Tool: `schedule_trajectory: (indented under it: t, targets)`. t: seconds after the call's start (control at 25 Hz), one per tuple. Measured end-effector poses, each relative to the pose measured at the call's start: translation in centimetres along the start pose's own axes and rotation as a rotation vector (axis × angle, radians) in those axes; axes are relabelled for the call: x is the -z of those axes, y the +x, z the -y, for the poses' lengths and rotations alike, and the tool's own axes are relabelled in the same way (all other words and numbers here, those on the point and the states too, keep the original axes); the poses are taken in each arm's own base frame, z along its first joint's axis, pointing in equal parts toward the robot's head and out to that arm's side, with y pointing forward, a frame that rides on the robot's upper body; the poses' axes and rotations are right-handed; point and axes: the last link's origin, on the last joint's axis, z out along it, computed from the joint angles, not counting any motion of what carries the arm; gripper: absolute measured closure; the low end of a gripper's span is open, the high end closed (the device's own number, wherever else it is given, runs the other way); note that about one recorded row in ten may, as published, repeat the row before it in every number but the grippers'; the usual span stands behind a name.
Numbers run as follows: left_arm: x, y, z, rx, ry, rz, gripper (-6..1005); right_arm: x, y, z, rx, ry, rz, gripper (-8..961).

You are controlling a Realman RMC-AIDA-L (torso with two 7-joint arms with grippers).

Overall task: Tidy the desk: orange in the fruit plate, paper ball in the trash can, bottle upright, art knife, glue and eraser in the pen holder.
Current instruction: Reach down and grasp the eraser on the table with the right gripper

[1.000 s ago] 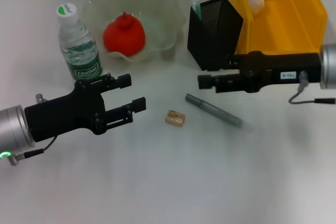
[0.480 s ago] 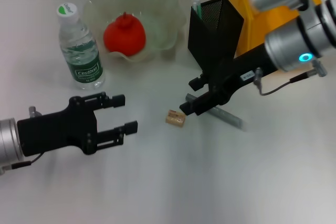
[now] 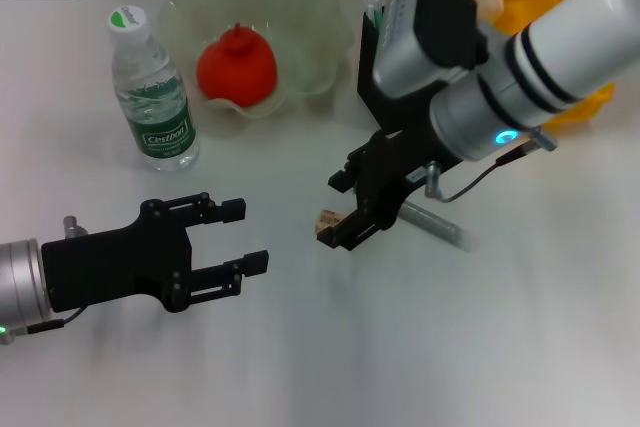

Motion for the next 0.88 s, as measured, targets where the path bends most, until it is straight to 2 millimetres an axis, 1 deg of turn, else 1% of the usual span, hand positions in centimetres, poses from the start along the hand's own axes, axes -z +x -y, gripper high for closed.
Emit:
schedule_trajectory:
  t: [0.16,0.24,0.36,0.76,0.88]
  targets:
    - [-0.1,-0.2,-0.1,0.003,0.0,-0.002,323,-1.2,-0.2,-0.2,0.035,0.031,-0.008,190]
    - [-0.2,-0.2,-0.2,0.003,-0.001,-0.003,323,-1.4,-0.2,-0.2,0.039,0.036,-0.013,190]
    - [-0.3,-0.3,-0.3,0.001,-0.005,-0.004,324,-2.0,-0.1,-0.4,0.049,0.045,-0.018,221]
    - [-0.3,-0.2,-0.3,-0.001,-0.006,-0.005,327,-2.7,0.8,0.0,0.017,0.072,-0.025,323]
    - [-0.3,-0.2,-0.2,-0.001,-0.005,-0.007,328,-2.8,0.8,0.0,0.013,0.076,-0.023,375]
